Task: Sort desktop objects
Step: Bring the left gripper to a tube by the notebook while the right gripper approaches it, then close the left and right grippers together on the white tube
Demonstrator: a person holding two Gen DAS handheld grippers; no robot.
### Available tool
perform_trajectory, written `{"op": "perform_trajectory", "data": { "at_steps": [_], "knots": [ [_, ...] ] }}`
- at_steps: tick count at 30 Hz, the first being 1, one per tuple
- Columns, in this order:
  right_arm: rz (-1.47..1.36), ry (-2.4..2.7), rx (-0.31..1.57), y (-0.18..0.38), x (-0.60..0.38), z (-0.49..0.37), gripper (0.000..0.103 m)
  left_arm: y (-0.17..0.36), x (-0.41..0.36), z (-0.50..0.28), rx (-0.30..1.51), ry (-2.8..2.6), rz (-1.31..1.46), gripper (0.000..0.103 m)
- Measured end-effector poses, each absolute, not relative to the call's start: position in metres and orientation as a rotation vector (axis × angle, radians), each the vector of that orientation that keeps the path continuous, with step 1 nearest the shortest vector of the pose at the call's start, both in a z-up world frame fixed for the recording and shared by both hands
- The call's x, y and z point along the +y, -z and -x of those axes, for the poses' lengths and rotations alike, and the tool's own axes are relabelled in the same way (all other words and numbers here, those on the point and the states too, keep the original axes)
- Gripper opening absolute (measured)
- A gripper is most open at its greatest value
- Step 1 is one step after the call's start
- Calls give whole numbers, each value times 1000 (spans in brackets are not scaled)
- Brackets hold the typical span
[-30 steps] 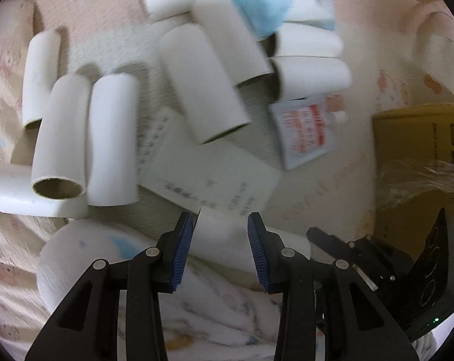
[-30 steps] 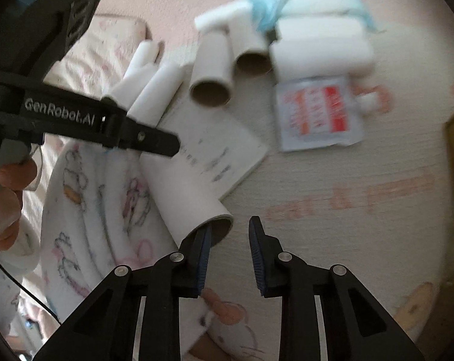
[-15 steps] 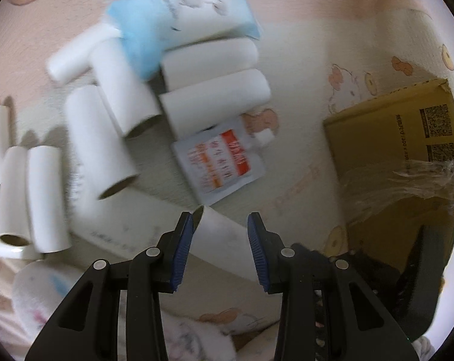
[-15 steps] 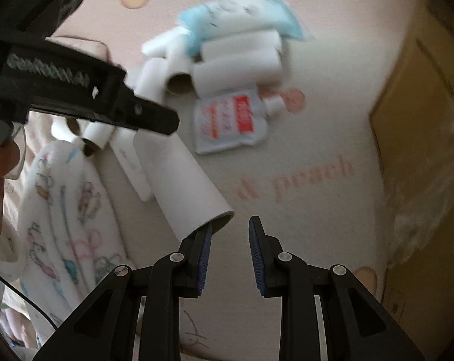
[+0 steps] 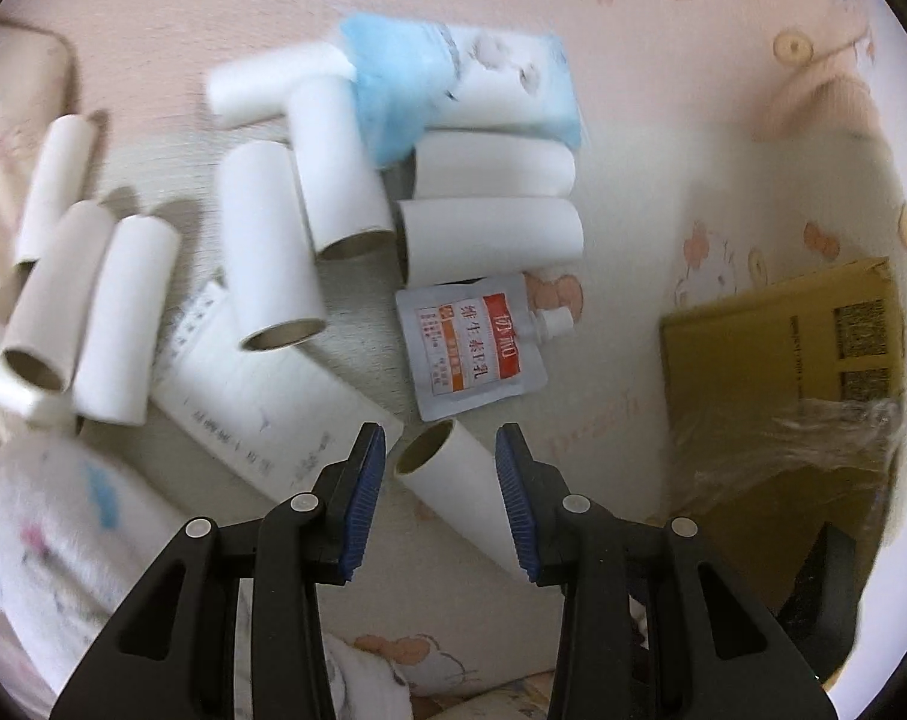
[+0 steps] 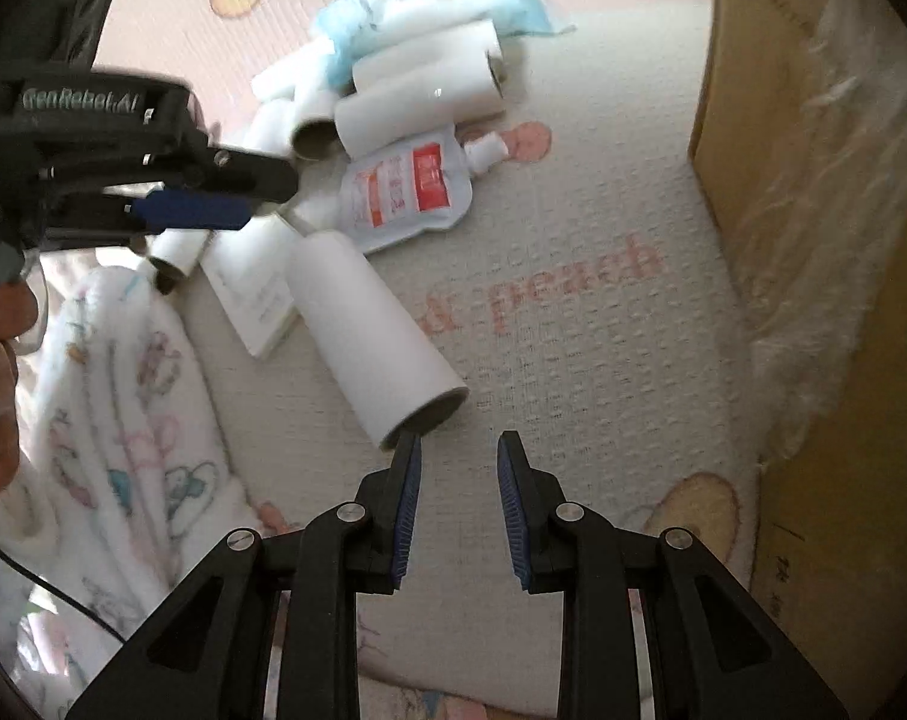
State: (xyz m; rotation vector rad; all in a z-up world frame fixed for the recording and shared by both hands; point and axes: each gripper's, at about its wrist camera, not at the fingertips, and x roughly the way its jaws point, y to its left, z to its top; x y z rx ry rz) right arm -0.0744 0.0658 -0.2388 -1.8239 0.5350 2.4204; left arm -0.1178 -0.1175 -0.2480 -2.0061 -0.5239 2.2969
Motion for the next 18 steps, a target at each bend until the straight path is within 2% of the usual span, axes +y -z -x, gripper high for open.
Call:
{"op": "perform_trajectory", "data": {
  "at_steps": [3,6,13,15,18],
  "knots": [
    [1736,-2491,558,216,72,71,24,245,-114,104,-573,-2312,1979,43],
    [1685,-2543,493,204,67,81,24,252,-109,90,-681,-2295,1958,43],
    [1744,-2598,498,218,59,103,24,292,-111,72,-1159,-2103,1949,43],
    [1770,-2616,540,228,56,102,24,301,-111,73,-1196,-2084,1952,43],
    [1816,-2630,505,235,49,107,24,302,-113,73,-1171,-2158,1911,43]
  ]
}}
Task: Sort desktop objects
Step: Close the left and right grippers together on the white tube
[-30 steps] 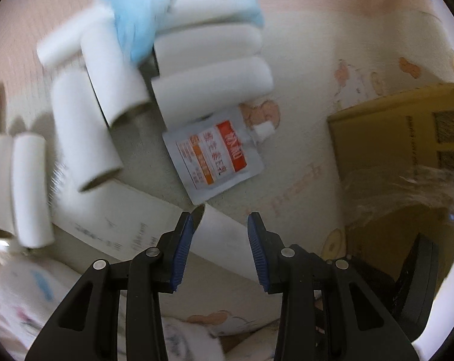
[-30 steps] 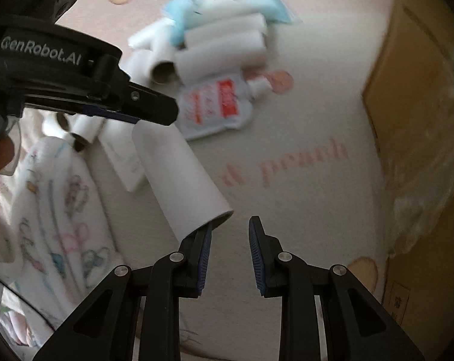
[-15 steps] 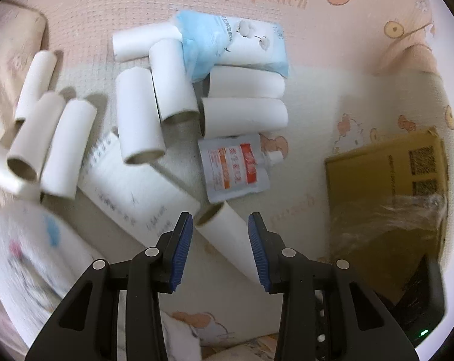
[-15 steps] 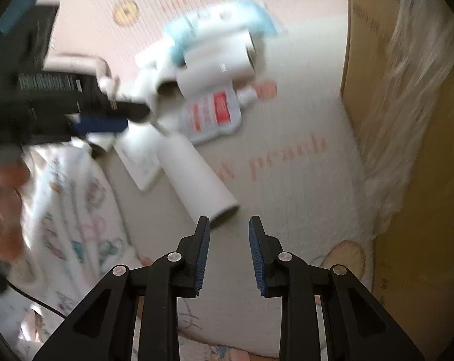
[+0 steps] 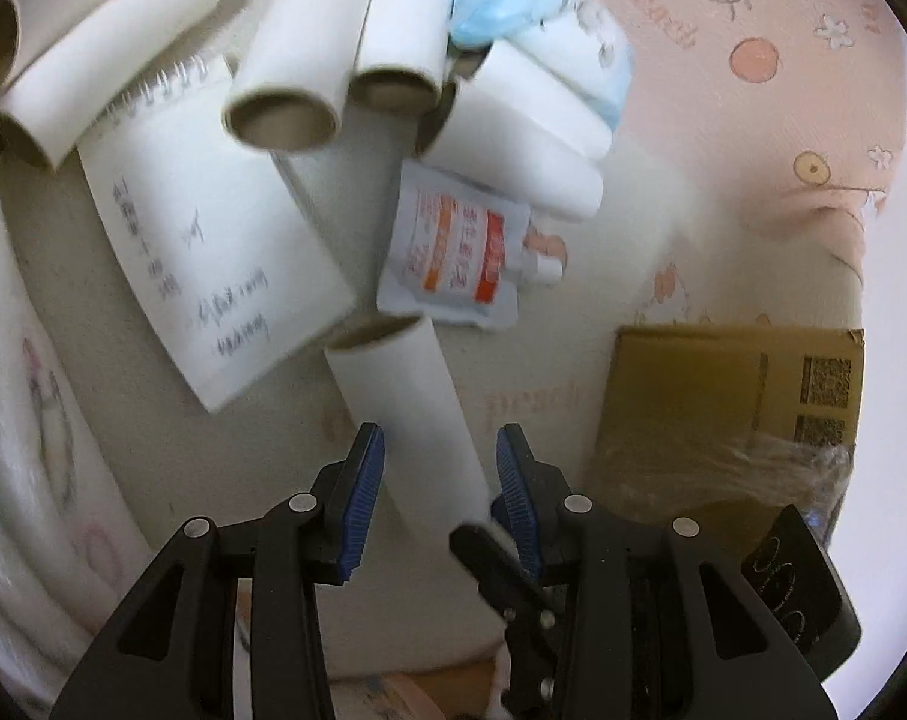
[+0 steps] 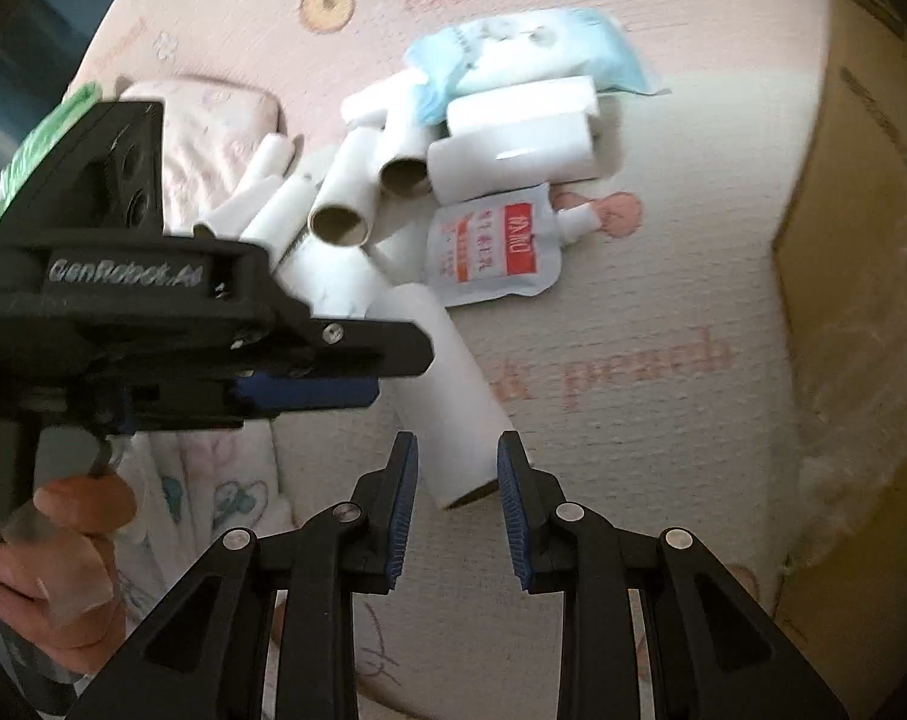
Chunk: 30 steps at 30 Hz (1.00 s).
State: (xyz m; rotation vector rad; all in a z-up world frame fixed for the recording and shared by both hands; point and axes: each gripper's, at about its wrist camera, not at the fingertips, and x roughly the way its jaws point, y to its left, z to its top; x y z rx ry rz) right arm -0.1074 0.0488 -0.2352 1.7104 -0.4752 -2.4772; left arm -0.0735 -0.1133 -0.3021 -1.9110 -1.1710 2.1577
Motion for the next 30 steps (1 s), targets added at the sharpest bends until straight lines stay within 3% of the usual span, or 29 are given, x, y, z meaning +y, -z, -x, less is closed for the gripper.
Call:
{"op": "perform_trajectory", "data": {
  "at_steps": [8,14,30],
  "knots": [
    [-1794,2388,-448,246,41,130,24,315,-108,78,-890,-2166,1824,43],
    [-1830,2340,-399,250,31,145,27,334,-134,75,-1163,-2032,1783,43],
    [-1923,2291,-337,270,2,164,43,341,-124,87,-1062,-2085,1816,45]
  ]
}}
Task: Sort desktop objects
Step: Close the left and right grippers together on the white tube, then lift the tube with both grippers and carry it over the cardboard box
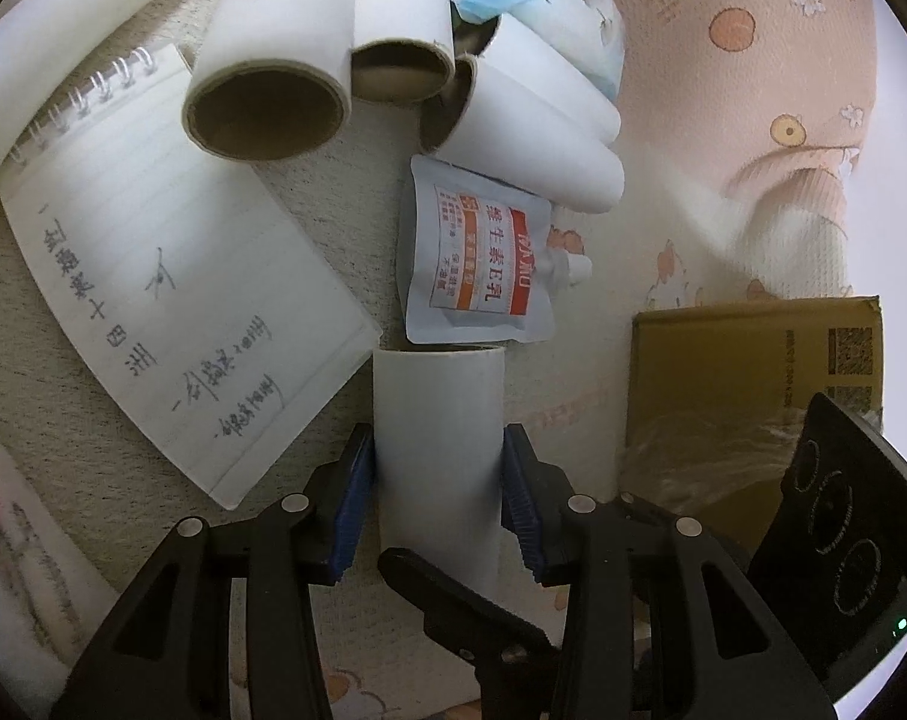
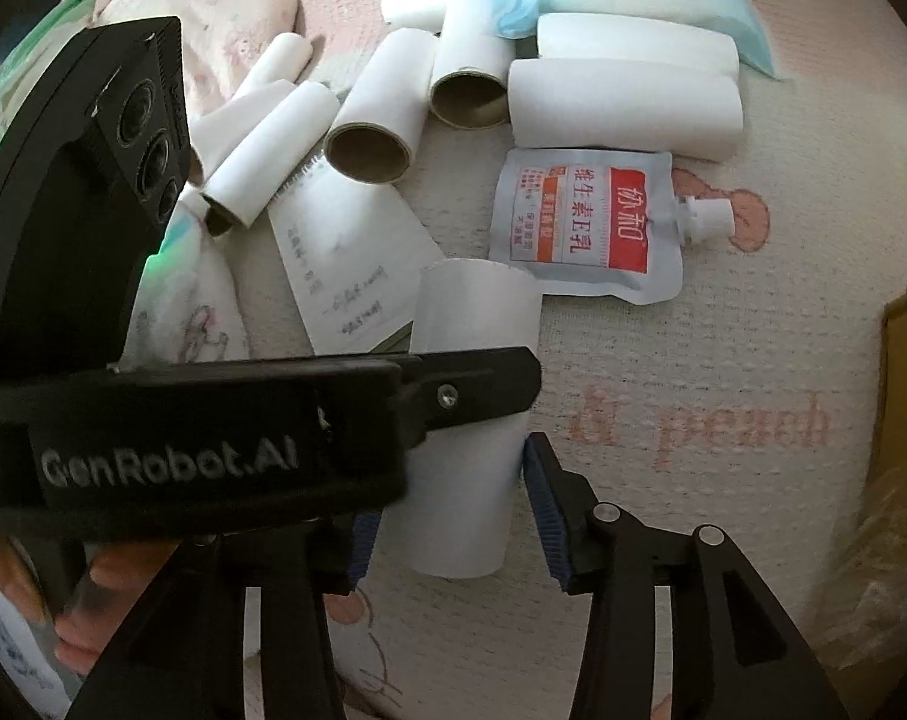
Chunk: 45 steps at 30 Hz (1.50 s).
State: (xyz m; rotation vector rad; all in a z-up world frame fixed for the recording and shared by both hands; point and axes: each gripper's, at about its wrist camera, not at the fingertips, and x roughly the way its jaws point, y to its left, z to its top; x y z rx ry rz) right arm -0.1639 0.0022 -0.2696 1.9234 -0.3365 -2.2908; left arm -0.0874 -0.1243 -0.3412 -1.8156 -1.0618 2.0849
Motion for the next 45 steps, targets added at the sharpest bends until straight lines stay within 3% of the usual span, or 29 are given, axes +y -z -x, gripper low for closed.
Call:
{"op": "perform_trajectory", "data": {
  "at_steps": [6,15,25,32,39,45],
  "knots": [
    [-1938,2332,-271,262,-9,153,42,329,-116,78,-974,-2079,1788,46],
    [-1813,2458,-172,213,-26,112,42,257,-78,32,-678,-2331,1612,46],
    [-1597,2603,-300,150,2,74,42,187,-23,17,-283,-2439,1507,46],
    [-1450,2765,-350,120,15,51,41,155,6,15,-229,-2387,1440,46],
    [-1317,2916,-401,78,37,26,41,114,49,15,-9,-2380,1296,46],
    [-1239,3017,-431,42,61,21,41,76,77,32,41,-2362,1217,46]
  ]
}}
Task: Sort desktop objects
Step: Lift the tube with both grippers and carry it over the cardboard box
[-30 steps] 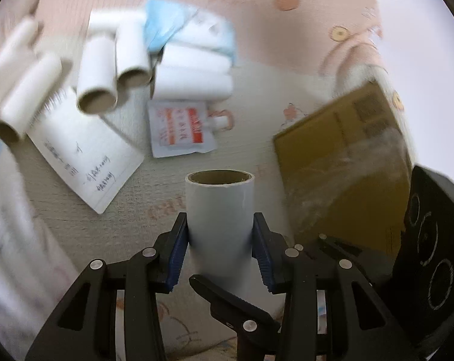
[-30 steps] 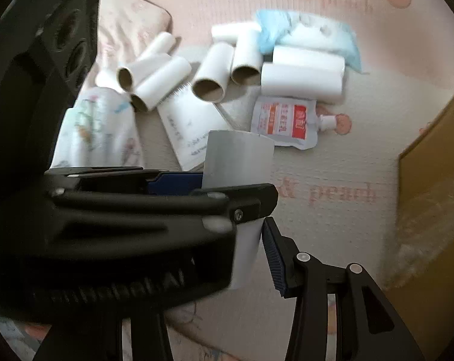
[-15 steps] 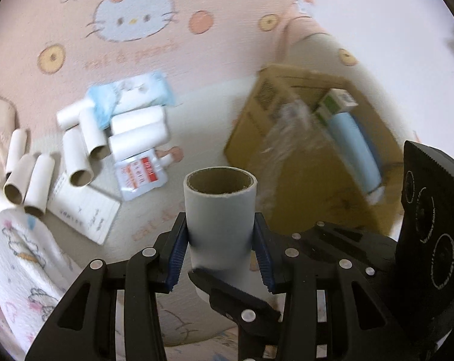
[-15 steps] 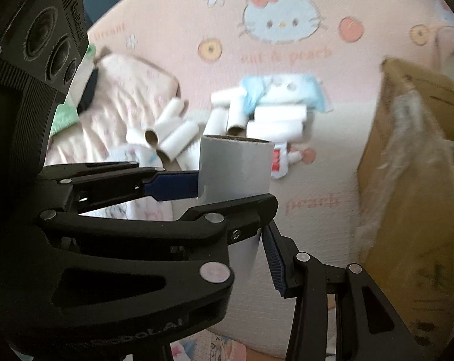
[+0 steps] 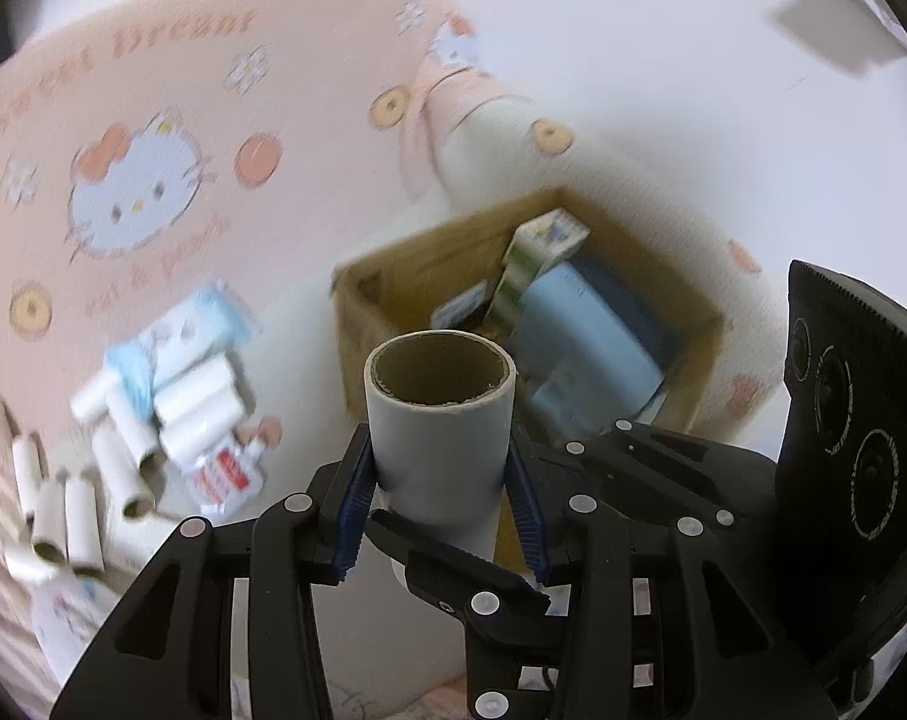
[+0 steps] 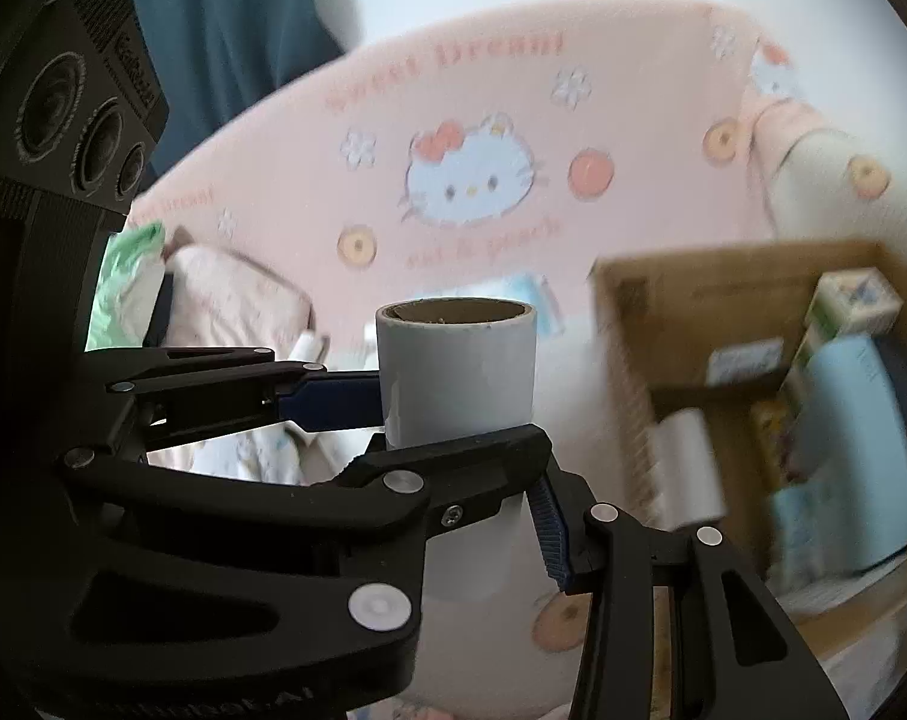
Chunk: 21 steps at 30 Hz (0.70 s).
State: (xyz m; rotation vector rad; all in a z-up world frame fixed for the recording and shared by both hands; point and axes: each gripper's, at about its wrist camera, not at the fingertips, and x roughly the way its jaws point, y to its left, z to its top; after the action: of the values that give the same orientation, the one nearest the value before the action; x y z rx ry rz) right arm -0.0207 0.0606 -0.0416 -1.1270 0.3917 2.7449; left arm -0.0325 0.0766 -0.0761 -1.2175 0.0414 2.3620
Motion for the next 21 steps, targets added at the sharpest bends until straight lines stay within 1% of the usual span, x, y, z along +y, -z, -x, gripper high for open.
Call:
{"op": "perform_trajectory", "data": {
  "at_steps": [3,9,12,18,21],
  "knots": [
    [1077,-2743,347,23,77,21,41,64,90,49,36,-2340,1179,46],
    [1044,-2716,344,7,121,23,41,59,124,80,25,-2281,1173,46],
    [1080,-2674,379,8,144,24,41,69,140,95,15,-2245,1208,46],
    [1192,-2559,515,23,188,27,41,99,153,136,-177,-2121,1373,46],
    [1243,-2515,615,34,209,28,41,116,159,153,-229,-2059,1470,46]
  ]
}}
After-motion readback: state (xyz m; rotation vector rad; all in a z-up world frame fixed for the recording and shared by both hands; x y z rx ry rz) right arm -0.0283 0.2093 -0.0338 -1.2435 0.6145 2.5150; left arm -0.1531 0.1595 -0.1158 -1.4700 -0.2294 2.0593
